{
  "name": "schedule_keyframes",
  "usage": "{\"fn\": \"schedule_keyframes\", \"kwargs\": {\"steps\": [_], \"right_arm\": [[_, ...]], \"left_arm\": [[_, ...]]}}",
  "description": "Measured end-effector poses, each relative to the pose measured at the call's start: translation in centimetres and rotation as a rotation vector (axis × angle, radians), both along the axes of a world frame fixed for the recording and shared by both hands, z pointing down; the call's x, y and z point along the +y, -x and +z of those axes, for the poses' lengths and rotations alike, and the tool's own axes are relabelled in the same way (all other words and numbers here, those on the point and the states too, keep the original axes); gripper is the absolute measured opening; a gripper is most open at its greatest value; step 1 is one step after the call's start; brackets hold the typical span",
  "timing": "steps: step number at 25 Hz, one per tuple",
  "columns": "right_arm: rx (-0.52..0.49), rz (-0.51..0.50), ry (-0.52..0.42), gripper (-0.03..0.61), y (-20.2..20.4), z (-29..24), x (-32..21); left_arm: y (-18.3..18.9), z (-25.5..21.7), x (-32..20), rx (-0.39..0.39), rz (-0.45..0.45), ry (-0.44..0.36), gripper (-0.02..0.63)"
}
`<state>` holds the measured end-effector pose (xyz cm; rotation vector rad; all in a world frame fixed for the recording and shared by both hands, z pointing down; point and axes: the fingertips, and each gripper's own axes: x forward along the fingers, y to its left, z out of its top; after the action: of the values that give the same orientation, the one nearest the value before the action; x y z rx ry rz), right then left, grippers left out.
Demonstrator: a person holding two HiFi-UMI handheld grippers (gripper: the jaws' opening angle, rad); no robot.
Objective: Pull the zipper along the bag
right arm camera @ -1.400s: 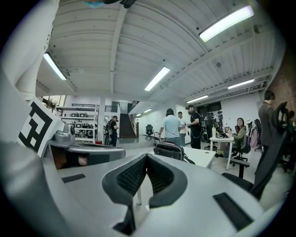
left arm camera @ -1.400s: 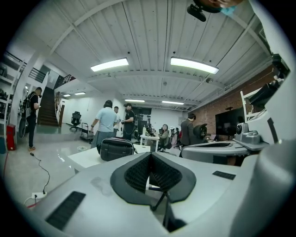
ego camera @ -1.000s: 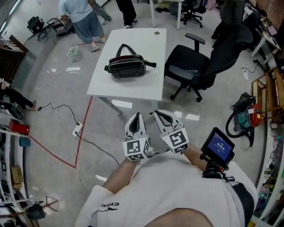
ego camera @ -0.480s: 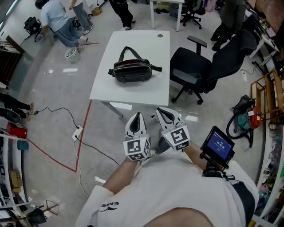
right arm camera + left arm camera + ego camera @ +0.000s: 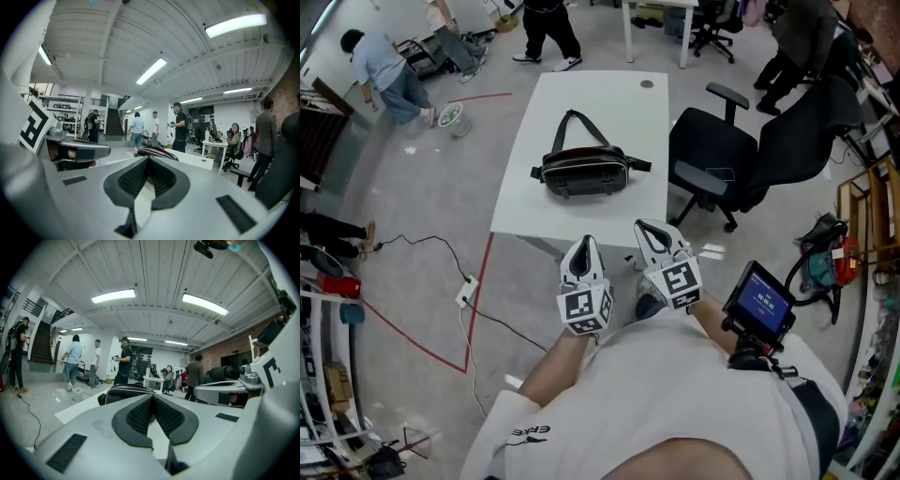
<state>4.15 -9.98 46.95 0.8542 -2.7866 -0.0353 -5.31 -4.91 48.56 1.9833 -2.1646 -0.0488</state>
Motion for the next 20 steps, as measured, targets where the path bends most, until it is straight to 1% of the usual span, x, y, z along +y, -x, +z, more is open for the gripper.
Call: {"fn": "schedule_keyframes", "kwargs": {"steps": [6, 12, 16, 20], "right_arm": [[0.017, 0.029, 0.014, 0.005, 0.3, 1.4, -6.5], [0.037, 0.029, 0.030, 0.005, 1.1, 2.8, -11.7], [0.077, 0.021, 0.032, 0.004, 1.4, 4.7, -14.7], [0.136, 0.004, 0.047, 0.005, 1.4, 7.6, -17.3]], "left_arm": [[1.8, 1.0, -5.0, -0.010, -0.021, 0.032, 0.003], [3.4, 2.0, -9.0, -0.011, -0.053, 0.075, 0.003], [4.2, 2.7, -11.1, -0.015, -0.080, 0.103, 0.003], [4.9, 3.5, -12.6, -0.025, -0.112, 0.135, 0.003]]}}
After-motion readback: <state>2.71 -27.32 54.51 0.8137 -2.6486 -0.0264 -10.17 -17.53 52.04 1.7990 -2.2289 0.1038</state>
